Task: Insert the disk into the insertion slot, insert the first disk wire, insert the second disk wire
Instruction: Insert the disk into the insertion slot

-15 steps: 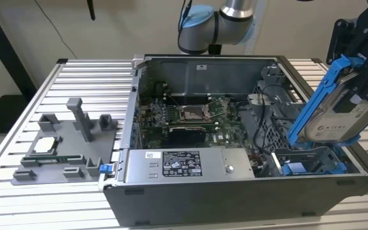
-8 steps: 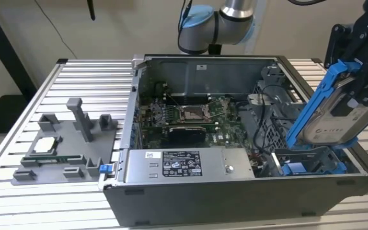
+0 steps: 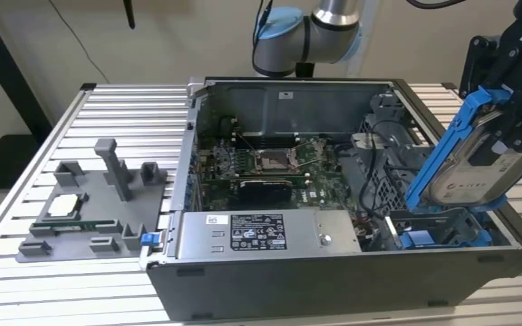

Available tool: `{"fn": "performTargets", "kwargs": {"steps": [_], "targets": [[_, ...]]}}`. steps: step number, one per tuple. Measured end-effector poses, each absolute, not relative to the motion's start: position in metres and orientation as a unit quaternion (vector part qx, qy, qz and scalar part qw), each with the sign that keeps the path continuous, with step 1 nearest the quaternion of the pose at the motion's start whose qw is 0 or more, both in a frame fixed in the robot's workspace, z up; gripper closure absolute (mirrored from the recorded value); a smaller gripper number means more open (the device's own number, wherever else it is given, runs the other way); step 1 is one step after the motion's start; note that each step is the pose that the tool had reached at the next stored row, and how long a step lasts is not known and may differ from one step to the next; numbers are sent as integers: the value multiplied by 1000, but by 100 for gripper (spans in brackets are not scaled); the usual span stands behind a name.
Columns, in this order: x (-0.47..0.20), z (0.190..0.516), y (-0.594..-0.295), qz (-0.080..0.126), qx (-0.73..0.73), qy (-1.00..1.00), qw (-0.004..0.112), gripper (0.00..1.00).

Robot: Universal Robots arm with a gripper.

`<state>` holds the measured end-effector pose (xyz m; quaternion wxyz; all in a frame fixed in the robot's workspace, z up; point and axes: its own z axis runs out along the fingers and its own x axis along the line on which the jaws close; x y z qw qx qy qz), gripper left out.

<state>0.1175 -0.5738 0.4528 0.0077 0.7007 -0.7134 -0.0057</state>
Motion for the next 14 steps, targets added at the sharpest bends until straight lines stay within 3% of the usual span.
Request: {"fn": "performTargets", "kwargs": {"steps": [14], "targets": [[118,442,-574,-6,701,-713,8,100]]}}
